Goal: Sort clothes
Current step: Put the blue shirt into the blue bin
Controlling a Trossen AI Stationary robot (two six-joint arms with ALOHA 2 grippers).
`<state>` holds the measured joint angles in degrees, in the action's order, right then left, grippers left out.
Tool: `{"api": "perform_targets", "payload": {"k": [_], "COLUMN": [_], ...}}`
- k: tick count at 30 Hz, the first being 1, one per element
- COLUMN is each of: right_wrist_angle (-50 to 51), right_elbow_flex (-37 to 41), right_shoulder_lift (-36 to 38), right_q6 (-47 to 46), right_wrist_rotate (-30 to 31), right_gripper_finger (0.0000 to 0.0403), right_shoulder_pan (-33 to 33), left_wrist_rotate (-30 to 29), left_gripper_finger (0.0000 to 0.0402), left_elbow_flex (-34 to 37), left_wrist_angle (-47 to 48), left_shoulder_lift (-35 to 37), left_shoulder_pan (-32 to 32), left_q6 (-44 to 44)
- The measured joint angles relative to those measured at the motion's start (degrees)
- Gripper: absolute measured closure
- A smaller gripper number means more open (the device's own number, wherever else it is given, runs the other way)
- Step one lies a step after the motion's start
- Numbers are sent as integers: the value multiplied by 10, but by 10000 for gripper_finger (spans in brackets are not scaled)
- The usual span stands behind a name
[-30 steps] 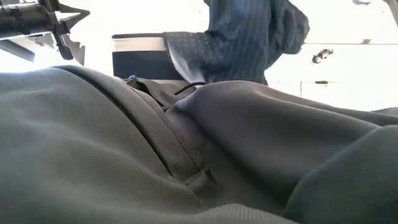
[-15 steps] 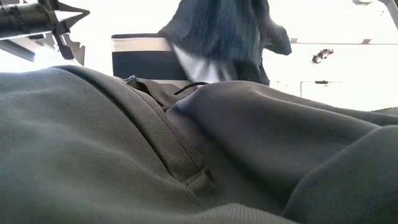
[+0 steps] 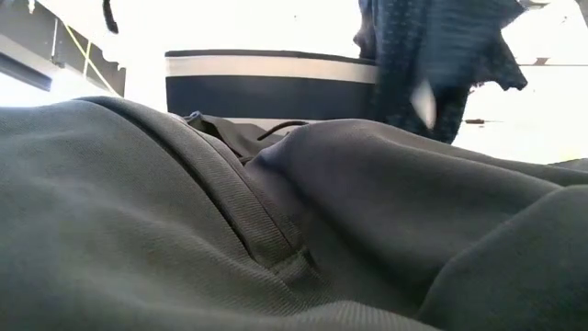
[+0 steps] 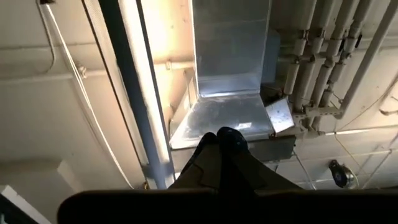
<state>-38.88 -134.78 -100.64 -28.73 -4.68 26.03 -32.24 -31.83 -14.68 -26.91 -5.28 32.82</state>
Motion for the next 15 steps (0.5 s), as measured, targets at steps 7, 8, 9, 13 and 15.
{"api": "perform_targets", "payload": {"k": [7, 8, 9, 13, 15], "right_wrist_angle": [8, 10, 14, 21, 30], "right_elbow_flex": [-3, -2, -2, -2, -2], "right_shoulder_lift": [3, 3, 4, 12, 18], "right_q6": [-10, -15, -23, -49, -59], "right_wrist_rotate": [-2, -5, -9, -25, -33], "right_gripper_finger": [402, 402, 402, 402, 402], "right_shoulder_pan": [-7, -7, -7, -7, -7], "left_wrist_rotate": [77, 103, 128, 224, 267], "left_gripper_finger": [388, 379, 368, 308, 272], "left_elbow_flex": [-279, -315, -352, -473, -510], "left_wrist_angle": [65, 82, 104, 168, 165], "left_shoulder_lift": [-297, -333, -367, -483, -534], "left_shoulder_pan": [23, 35, 48, 91, 106], "left_q6": [-185, -204, -216, -240, -249]}}
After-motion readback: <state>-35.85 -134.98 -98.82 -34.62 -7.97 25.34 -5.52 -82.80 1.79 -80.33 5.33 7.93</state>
